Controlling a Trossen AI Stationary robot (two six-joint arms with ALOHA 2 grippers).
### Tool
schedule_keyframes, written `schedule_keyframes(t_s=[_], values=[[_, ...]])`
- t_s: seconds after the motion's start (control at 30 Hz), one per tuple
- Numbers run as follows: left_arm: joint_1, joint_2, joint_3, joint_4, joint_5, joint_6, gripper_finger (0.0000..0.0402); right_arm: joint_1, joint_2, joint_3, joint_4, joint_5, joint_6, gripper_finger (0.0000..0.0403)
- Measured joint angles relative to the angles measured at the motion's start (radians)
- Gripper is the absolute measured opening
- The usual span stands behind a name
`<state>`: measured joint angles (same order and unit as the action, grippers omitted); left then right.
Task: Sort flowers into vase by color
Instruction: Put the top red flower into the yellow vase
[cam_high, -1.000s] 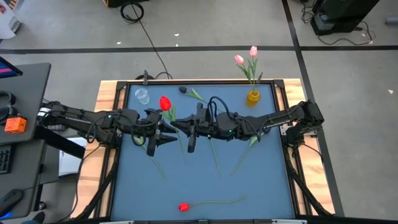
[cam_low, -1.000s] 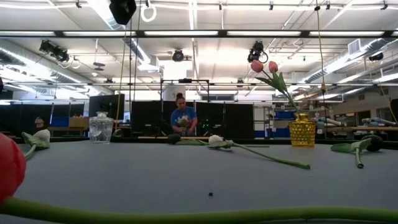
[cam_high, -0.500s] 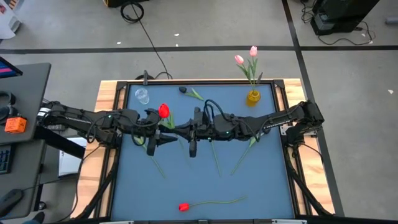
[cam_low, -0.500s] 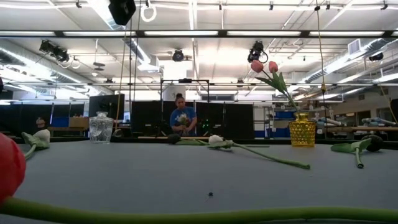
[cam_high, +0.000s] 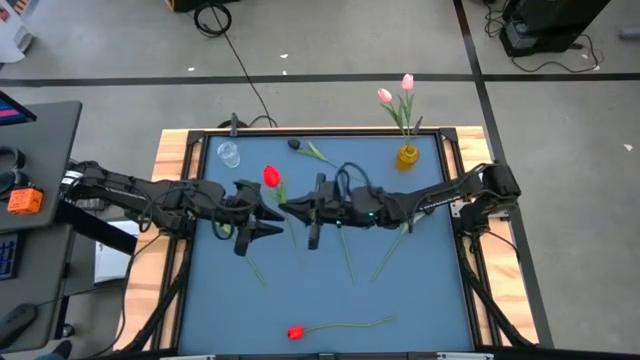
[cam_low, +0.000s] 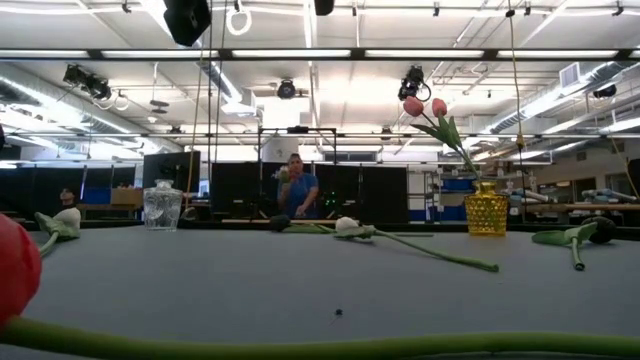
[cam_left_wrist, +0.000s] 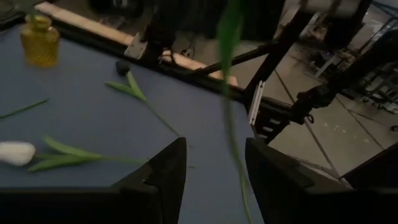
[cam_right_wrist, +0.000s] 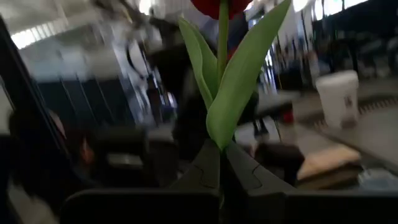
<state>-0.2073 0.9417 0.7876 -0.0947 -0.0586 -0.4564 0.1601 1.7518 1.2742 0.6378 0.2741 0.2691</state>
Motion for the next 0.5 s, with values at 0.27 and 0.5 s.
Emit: schedule_keyframes(t_s=[0.27,0.5], values=[[0.016,0.0,0.0,0.002,0.0,-0.003,0.0169,-0.005,-0.001,-0.132,0.29,0.022,-0.022,0.0006],[0.056,0.03,0.0,0.125,-0.001,0.012,0.0169,-0.025,0.0,-0.133,0.289,0.008,-0.062,0.0006]])
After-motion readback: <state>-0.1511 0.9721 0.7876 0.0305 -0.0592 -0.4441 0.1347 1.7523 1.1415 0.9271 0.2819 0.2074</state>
